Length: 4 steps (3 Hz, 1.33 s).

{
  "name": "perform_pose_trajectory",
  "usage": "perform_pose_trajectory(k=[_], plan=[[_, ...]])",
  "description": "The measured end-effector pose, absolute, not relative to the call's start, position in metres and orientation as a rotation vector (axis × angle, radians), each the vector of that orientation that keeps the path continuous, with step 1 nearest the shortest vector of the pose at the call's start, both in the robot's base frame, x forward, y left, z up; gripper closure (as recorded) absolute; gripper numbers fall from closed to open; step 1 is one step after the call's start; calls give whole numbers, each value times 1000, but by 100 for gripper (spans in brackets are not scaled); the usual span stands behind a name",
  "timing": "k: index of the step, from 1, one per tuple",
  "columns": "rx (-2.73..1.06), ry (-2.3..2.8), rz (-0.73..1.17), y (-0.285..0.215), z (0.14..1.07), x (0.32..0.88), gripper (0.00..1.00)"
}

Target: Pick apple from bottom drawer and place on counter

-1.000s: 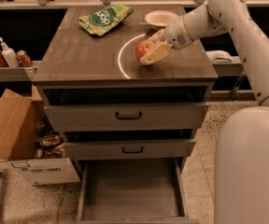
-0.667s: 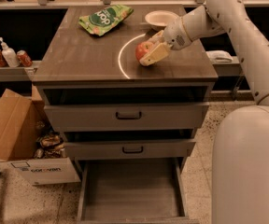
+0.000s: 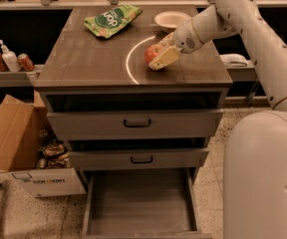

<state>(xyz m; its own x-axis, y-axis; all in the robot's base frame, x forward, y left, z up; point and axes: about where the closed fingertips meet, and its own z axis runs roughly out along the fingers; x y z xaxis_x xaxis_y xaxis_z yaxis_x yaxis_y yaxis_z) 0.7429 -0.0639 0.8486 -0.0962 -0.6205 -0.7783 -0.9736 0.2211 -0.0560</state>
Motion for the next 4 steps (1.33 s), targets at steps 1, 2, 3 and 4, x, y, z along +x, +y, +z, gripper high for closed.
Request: perform_pose_trajectory(k=[1, 2, 3, 4], plan=[[-1477, 1810, 636, -65, 848, 744, 13], [-1472, 1813, 635, -66, 848, 744, 0], [-1443, 1814, 624, -76, 851, 739, 0], [-1395, 1815, 546, -96, 876, 724, 0]])
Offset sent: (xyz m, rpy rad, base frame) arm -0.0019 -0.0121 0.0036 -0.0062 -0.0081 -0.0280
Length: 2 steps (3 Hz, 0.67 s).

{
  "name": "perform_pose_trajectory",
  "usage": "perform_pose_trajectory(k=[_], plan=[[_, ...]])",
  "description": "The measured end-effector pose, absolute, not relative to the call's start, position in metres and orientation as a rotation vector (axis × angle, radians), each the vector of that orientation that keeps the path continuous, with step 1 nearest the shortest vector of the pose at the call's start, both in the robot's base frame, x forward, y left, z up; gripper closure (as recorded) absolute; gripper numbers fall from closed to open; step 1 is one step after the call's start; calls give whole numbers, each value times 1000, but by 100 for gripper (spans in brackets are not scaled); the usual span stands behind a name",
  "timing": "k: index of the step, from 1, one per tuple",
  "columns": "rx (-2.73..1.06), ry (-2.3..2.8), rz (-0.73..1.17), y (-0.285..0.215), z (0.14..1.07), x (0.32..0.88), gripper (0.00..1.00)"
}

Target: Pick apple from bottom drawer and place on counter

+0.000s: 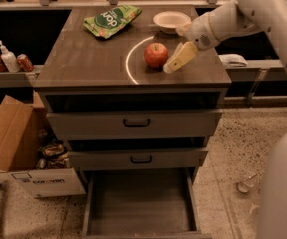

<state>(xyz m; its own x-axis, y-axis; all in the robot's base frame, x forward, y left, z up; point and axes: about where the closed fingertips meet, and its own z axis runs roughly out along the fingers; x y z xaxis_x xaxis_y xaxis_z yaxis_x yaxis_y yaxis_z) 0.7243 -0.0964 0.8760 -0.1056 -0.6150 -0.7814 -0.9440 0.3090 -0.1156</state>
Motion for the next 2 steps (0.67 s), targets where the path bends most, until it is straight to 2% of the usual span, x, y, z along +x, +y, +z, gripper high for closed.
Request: perform_pose_trajectory(k=[2], plan=[[-1398, 1796, 330, -108, 957, 659, 0]])
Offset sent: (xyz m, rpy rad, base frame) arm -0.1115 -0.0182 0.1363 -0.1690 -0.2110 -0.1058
